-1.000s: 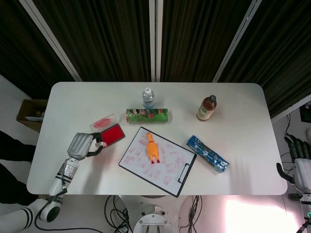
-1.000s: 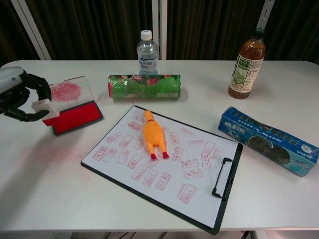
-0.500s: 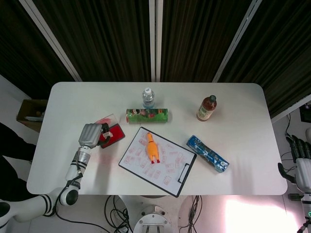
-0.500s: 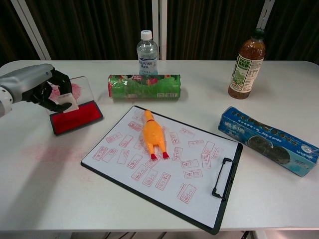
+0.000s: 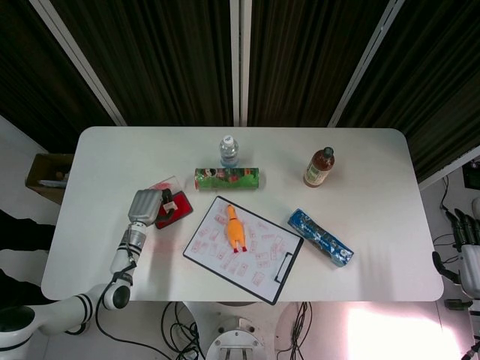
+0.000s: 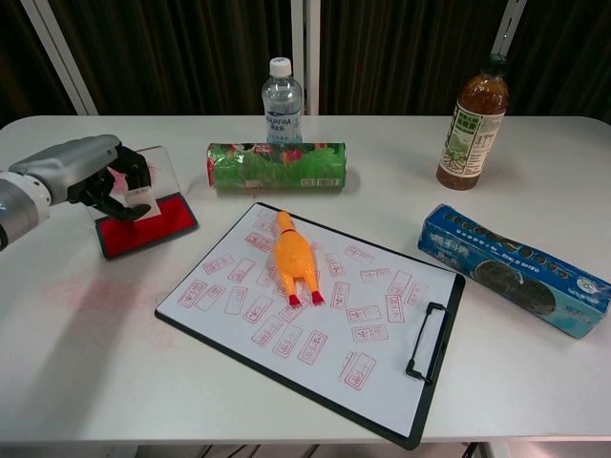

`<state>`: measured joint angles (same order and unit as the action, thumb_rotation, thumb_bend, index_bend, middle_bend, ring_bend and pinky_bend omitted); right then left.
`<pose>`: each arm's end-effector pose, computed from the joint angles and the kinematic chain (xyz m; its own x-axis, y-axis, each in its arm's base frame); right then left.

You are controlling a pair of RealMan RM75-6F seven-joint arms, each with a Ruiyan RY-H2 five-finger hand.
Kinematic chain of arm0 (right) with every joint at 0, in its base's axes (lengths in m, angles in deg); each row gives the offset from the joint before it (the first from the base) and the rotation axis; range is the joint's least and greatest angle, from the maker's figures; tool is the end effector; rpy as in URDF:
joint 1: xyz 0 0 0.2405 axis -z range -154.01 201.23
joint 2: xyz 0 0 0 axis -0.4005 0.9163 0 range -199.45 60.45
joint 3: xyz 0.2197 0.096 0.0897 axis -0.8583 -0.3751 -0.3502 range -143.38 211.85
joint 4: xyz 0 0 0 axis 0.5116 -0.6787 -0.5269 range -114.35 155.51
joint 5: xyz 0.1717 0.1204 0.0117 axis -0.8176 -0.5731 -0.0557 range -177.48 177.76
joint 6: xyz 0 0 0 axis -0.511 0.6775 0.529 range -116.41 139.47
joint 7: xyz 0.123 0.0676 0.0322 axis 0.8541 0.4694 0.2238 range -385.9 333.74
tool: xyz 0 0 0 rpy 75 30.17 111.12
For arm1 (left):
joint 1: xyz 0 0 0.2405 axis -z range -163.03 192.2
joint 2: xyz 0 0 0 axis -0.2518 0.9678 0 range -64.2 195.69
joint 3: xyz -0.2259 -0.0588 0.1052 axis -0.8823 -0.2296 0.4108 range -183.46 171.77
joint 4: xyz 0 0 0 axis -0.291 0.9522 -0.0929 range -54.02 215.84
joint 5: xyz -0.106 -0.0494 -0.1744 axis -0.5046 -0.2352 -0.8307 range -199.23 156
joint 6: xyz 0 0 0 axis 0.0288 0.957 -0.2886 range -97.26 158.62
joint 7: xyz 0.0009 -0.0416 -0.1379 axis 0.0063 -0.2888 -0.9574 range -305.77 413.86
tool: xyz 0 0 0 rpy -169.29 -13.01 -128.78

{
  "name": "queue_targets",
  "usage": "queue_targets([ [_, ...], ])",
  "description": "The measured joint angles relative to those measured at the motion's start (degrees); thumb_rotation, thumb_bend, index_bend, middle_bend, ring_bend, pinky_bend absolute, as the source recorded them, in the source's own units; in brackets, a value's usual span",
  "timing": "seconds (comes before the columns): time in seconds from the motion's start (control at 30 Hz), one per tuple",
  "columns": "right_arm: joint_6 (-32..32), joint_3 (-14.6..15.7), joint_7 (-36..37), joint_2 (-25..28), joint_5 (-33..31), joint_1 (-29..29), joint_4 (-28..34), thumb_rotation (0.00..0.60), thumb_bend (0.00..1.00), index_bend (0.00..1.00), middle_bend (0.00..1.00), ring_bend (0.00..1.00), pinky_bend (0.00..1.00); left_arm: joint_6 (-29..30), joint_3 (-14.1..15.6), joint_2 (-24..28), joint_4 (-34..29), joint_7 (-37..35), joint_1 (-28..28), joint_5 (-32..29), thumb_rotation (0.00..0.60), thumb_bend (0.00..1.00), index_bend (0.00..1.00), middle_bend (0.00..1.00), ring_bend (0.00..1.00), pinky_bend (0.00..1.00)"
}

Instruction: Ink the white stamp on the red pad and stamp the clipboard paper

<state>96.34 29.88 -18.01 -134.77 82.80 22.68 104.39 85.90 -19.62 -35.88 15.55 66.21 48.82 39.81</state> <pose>-0.3555 -0.1643 0.1760 0.3782 0.0110 0.9256 -0.9194 0.1212 0.3742 -0.2235 0.3438 -0.0519 0.2844 0.2802 0.9168 0.9586 -0.0718 -0.2754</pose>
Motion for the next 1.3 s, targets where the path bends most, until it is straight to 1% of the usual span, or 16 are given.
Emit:
queue_targets([
  [0.43,-0.54,-0.01,-0.12,-0.44,-0.09,-0.25,-0.41,0.6,0.3,0.0,0.0,0.0,0.0,0.06,0.81,-1.45,2.25,-1.83,-0.28,0.18,0.6,0.43,0.7,0.7,0.83,0.86],
  [0.63,0.0,-0.07,-0.01,-0.24,0.0,-0.02,-0.32,0.6,0.3,0.0,0.0,0.0,0.0,0.6,0.42,-1.19,1.86,-2.39,-0.19,0.52,0.6,0.43,0.7,0.7,0.83,0.86],
  [0.77,0.25,-0.09,0.04,-0.02,0.24,0.04,-0.02,0.6,0.3,0.0,0.0,0.0,0.0,1.21,-0.23,-0.23,0.24,-2.35,-0.01,0.67,0.6,0.43,0.7,0.7,0.83,0.86],
  [0.87,0.16,-0.08,0.1,-0.04,0.33,-0.03,0.03,0.6,0.3,0.0,0.0,0.0,0.0,1.74,-0.72,1.03,-2.31,-2.22,-0.04,0.65,0.6,0.44,0.7,0.7,0.83,0.86],
  [0.97,-0.13,-0.05,0.14,-0.17,0.45,-0.23,-0.04,0.6,0.3,0.0,0.0,0.0,0.0,2.37,-1.08,2.85,-6.22,-1.98,-0.31,0.55,0.6,0.44,0.7,0.7,0.83,0.86],
  [1.13,-0.2,0.01,0.13,-0.29,0.91,-0.49,0.09,0.6,0.3,0.0,0.0,0.0,0.0,3.42,-1.25,6.86,-14.86,-1.72,-1.18,0.46,0.6,0.44,0.71,0.7,0.83,0.86],
  [1.23,-0.38,0.02,0.15,-0.38,0.83,-0.56,0.0,0.6,0.3,0.0,0.0,0.0,0.0,4.48,-0.4,9.21,-20.4,-1.31,-2.02,1.46,0.6,0.45,0.71,0.7,0.83,0.86],
  [1.3,-0.66,0.08,0.12,-0.49,0.79,-0.65,-0.14,0.6,0.3,0.0,0.0,0.0,0.0,5.45,0.96,10.56,-24.16,-0.92,-2.76,2.99,0.6,0.45,0.71,0.7,0.83,0.86],
])
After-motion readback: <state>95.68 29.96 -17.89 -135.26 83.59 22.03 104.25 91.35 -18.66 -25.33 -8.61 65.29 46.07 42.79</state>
